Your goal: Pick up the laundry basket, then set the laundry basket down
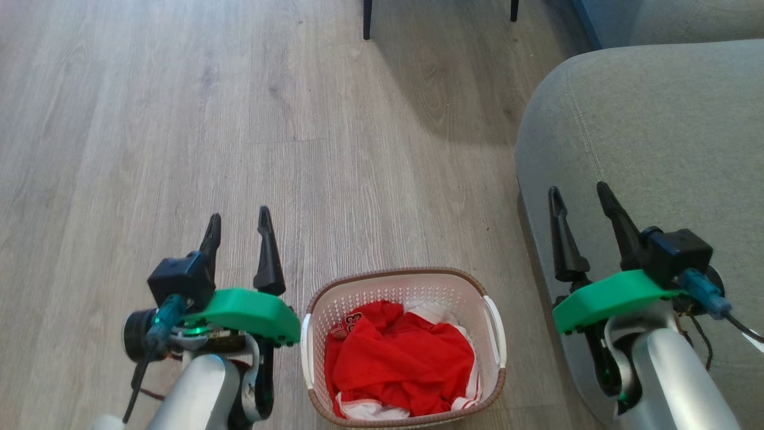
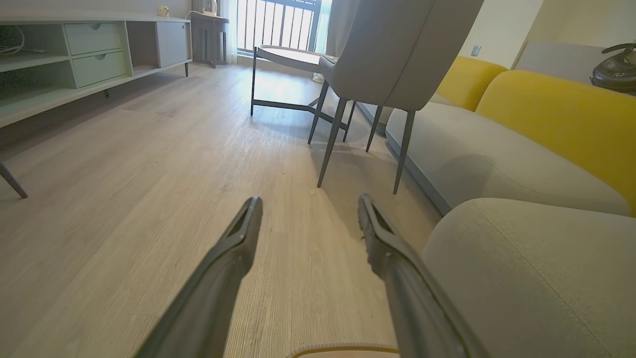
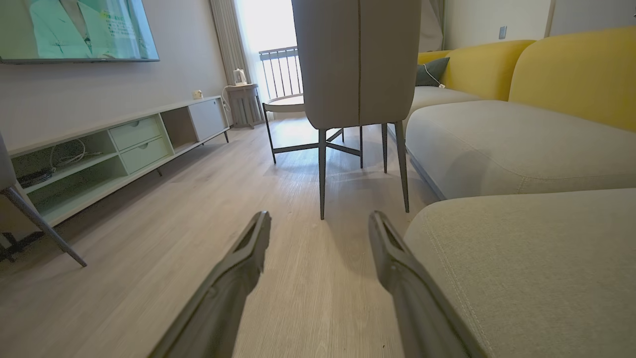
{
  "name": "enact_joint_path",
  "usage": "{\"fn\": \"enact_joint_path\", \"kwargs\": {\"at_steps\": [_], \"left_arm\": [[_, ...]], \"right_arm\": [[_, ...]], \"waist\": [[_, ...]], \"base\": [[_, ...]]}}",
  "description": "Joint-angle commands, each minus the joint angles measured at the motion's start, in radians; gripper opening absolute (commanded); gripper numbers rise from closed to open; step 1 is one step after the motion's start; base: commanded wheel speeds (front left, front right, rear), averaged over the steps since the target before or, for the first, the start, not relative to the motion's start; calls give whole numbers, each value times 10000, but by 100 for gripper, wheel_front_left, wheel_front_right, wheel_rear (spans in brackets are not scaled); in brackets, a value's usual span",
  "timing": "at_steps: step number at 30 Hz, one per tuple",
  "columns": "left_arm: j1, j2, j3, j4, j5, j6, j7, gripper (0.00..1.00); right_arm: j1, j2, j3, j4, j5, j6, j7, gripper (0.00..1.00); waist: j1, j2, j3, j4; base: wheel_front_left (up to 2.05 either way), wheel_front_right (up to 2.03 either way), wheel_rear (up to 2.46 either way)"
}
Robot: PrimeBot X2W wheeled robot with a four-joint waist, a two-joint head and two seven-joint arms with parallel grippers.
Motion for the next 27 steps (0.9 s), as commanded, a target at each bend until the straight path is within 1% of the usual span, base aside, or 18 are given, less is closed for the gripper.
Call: {"fn": "enact_joint_path", "kwargs": {"at_steps": [1, 3, 6, 9, 12, 14, 15, 18, 21, 24, 27], "left_arm": [[-537, 65, 234, -539, 142, -162, -186, 100], [-487, -5, 351, -691, 219, -390, -245, 100], [-371, -211, 710, -888, 430, -636, -333, 100], [-298, -344, 959, -1049, 946, -816, -421, 100], [-255, -404, 1008, -1075, 1659, -766, -509, 100], [-295, -376, 908, -1132, 2232, -612, -568, 100], [-295, -376, 908, -1132, 2232, -612, -568, 100], [-365, -262, 635, -1229, 2935, -185, -656, 100], [-369, -229, 462, -1247, 3143, 118, -743, 100], [-300, -320, 537, -1209, 2970, -22, -831, 100], [-135, -487, 828, -1049, 2710, -428, -920, 100]], "right_arm": [[-334, 22, 68, -444, -326, 55, -168, 100], [-279, 93, -42, -509, -346, 56, -227, 100], [-234, 144, 53, -633, -445, 58, -314, 100], [-249, 155, 224, -941, -747, 60, -402, 100], [-221, 126, 400, -1002, -1226, 62, -490, 100], [-236, 126, 490, -1018, -1481, 63, -549, 100], [-236, 126, 490, -1018, -1481, 63, -549, 100], [-259, 134, 507, -1093, -1812, 64, -636, 100], [-252, 152, 497, -1067, -2044, 66, -723, 100], [-210, 174, 430, -1010, -2148, 68, -811, 100], [-120, 191, 358, -880, -2116, 70, -899, 100]], "waist": [[0, 0, -3, 7], [0, 0, -7, 17], [0, 0, 1, 47], [0, 0, 14, 74], [0, 0, 22, 96], [0, 0, 36, 111], [0, 0, 36, 111], [0, 0, 66, 130], [0, 0, 86, 143], [0, 0, 105, 157], [0, 0, 103, 164]], "base": [[0, 0, 0], [0, 0, 0], [0, 0, 0], [0, 0, 0], [0, 0, 0], [0, 0, 0], [0, 0, 0], [0, 0, 0], [0, 0, 0], [0, 0, 0], [0, 0, 0]]}}
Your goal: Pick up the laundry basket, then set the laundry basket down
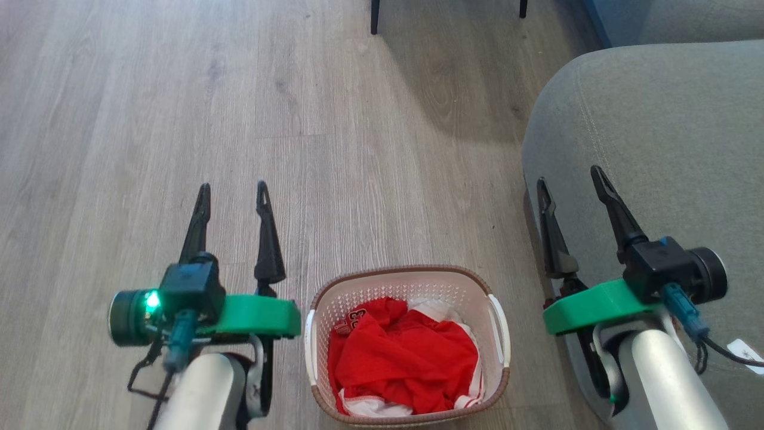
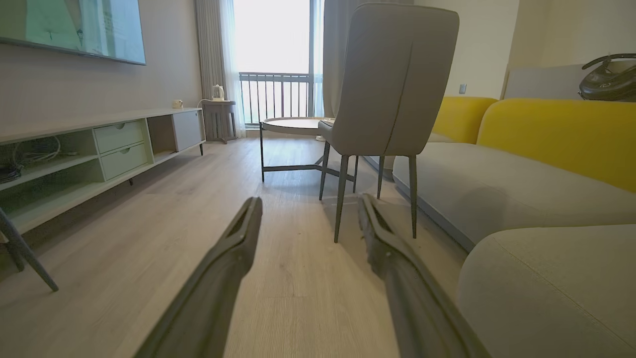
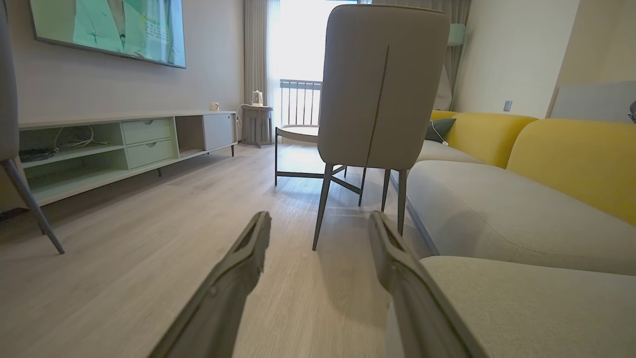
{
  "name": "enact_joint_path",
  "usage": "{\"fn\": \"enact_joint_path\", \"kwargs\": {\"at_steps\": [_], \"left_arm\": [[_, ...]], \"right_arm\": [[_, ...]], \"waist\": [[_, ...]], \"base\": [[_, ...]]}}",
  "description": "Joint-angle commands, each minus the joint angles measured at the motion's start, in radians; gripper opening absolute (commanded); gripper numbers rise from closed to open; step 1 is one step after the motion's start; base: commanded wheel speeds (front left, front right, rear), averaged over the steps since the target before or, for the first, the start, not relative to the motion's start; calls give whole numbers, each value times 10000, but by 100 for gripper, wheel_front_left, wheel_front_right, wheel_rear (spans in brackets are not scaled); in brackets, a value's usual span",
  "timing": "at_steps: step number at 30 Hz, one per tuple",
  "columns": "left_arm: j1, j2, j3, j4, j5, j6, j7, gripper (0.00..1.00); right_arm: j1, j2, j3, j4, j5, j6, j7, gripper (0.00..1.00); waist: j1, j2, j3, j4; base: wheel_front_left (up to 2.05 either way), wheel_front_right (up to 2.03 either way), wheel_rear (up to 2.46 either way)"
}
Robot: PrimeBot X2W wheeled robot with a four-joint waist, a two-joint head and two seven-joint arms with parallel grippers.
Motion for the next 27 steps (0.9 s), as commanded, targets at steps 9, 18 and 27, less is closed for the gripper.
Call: {"fn": "enact_joint_path", "kwargs": {"at_steps": [9, 18, 27], "left_arm": [[88, -207, 1064, 905, -438, -1240, -180, 100], [106, -212, 1066, 1461, -812, -1480, -180, 100], [81, -213, 1000, 1913, -1325, -1838, -180, 100]], "right_arm": [[212, 85, -32, 499, 211, 71, -208, 100], [149, 88, -57, 875, 393, 71, -208, 100], [136, 88, -49, 996, 417, 71, -208, 100]], "waist": [[0, 0, -18, -81], [0, 0, 12, -170], [0, 0, -18, -122]], "base": [[0, 0, 0], [0, 0, 0], [0, 0, 0]]}}
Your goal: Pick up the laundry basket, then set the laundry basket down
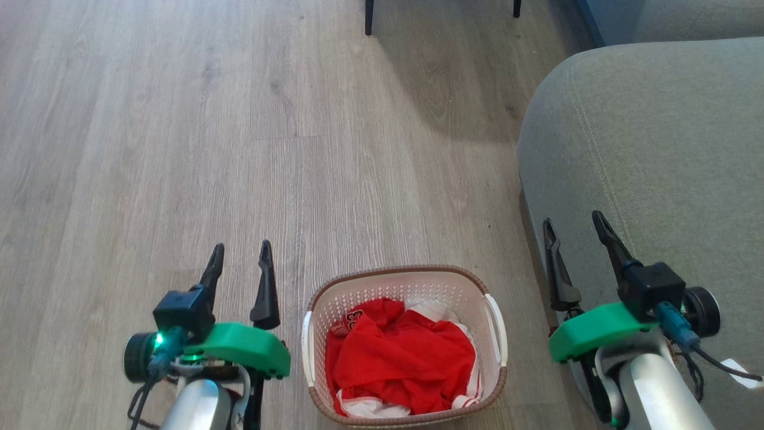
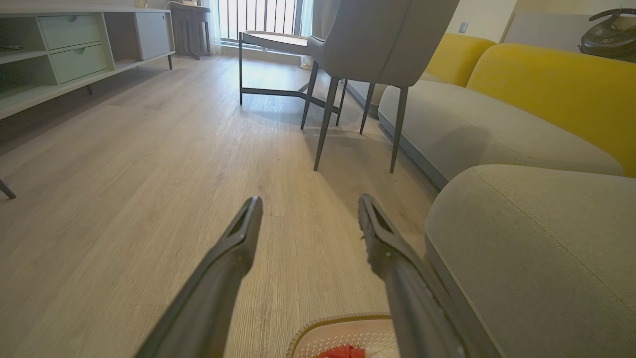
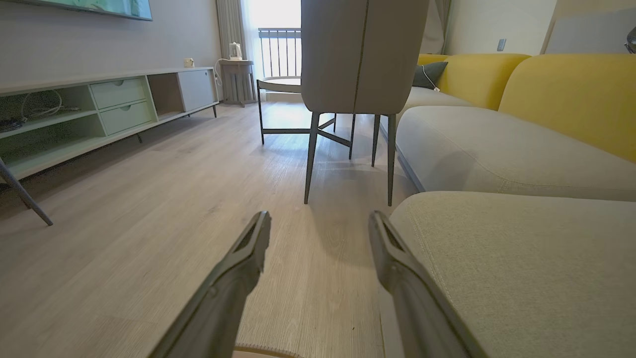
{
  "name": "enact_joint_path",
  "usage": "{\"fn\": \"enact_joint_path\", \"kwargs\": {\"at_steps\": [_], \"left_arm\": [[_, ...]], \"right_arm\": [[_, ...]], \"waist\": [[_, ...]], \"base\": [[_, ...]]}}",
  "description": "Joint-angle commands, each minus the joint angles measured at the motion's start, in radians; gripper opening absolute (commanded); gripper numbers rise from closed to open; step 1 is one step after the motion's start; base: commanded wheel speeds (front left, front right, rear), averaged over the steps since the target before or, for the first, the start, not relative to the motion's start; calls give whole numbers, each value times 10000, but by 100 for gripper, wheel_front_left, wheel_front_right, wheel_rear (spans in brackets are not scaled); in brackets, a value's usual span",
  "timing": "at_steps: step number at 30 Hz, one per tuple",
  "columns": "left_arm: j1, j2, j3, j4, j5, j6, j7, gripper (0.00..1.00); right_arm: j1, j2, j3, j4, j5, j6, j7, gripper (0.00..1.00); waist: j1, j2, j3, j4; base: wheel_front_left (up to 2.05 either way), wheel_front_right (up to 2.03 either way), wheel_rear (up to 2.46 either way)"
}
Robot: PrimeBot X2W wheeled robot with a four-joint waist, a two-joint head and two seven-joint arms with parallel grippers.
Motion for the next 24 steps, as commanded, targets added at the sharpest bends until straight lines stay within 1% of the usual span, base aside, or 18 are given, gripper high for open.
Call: {"fn": "enact_joint_path", "kwargs": {"at_steps": [1, 16, 19, 24], "left_arm": [[-398, -13, 288, -238, -85, -51, -63, 100], [-462, -14, 288, -112, -190, -26, -63, 100], [-554, -14, 297, -29, -225, -31, -63, 100], [-793, -14, 187, 361, -183, -117, -63, 100]], "right_arm": [[-331, 67, 204, -254, 137, 71, -105, 100], [-408, 68, 237, -265, 14, 71, -105, 100], [-518, 68, 341, -165, -232, 71, -105, 100], [-824, 68, 419, 391, -342, 71, -105, 100]], "waist": [[0, 0, -15, 4], [0, 0, 203, 12], [0, 0, 436, -3], [0, 0, 1006, -47]], "base": [[0, 0, 0], [0, 0, 0], [0, 0, 0], [0, 0, 0]]}}
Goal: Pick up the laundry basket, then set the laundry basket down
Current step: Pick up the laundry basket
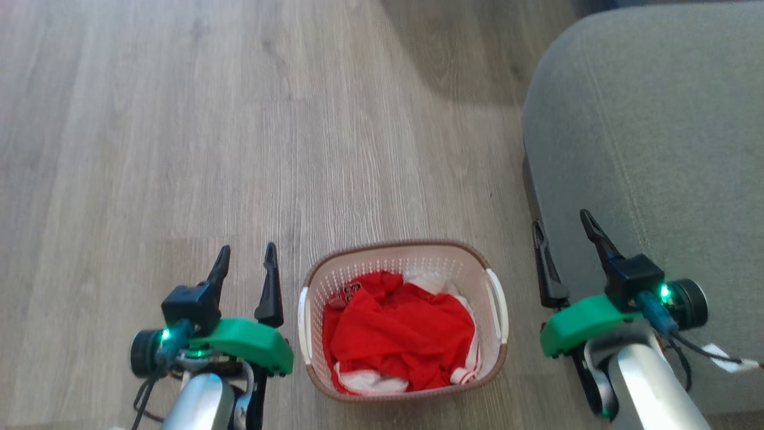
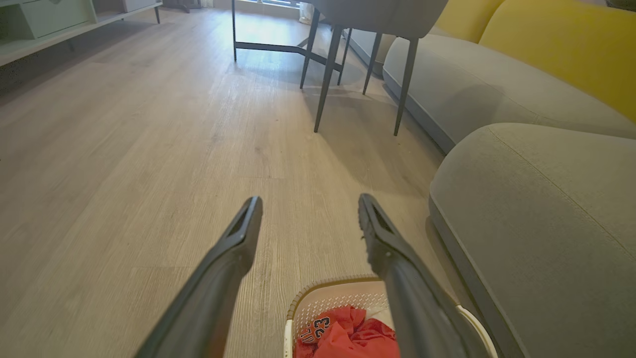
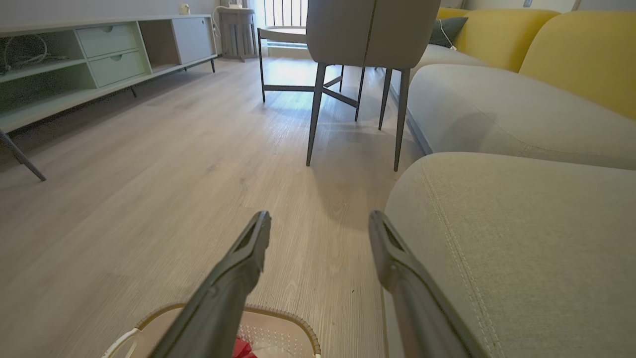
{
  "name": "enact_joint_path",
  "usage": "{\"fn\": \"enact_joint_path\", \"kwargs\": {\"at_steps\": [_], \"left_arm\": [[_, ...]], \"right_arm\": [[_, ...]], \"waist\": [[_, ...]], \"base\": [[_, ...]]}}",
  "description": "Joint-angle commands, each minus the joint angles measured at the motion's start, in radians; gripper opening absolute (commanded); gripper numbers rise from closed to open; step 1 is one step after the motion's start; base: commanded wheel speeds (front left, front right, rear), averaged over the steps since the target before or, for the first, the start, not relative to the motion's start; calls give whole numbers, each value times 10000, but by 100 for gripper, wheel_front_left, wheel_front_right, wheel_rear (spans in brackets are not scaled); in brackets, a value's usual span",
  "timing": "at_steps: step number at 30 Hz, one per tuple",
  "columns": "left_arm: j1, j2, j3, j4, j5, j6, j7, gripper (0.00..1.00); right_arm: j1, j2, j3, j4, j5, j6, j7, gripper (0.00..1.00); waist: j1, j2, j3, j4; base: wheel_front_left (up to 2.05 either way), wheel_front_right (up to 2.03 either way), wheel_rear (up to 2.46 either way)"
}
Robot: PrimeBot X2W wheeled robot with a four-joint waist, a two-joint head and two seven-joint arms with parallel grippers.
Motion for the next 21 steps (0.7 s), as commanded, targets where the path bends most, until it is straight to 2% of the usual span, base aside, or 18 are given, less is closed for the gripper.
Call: {"fn": "enact_joint_path", "kwargs": {"at_steps": [1, 8, 12, 15, 21], "left_arm": [[-629, -10, 278, -197, -5, -51, -63, 100], [-1395, -10, 161, 922, -39, -290, -63, 100], [-2230, -10, 26, 2255, -128, -541, -63, 100], [-2831, -10, -67, 3050, -93, -723, -63, 100], [-3944, -10, -349, 4875, -530, -1192, -63, 100]], "right_arm": [[-552, 64, 239, -140, -43, 71, -107, 100], [-1631, 64, 427, 1198, 305, 71, -107, 100], [-2509, 64, 790, 2224, 785, 71, -107, 100], [-3035, 64, 1028, 2940, 1563, 71, -107, 100], [-4204, 64, 1743, 4484, 1761, 71, -107, 100]], "waist": [[0, 0, 342, -42], [0, 0, 1664, -108], [0, 0, 2715, -119], [0, 0, 3357, -84], [0, 0, 4447, -21]], "base": [[0, 0, 0], [0, 0, 0], [0, 0, 0], [0, 0, 0], [0, 0, 0]]}}
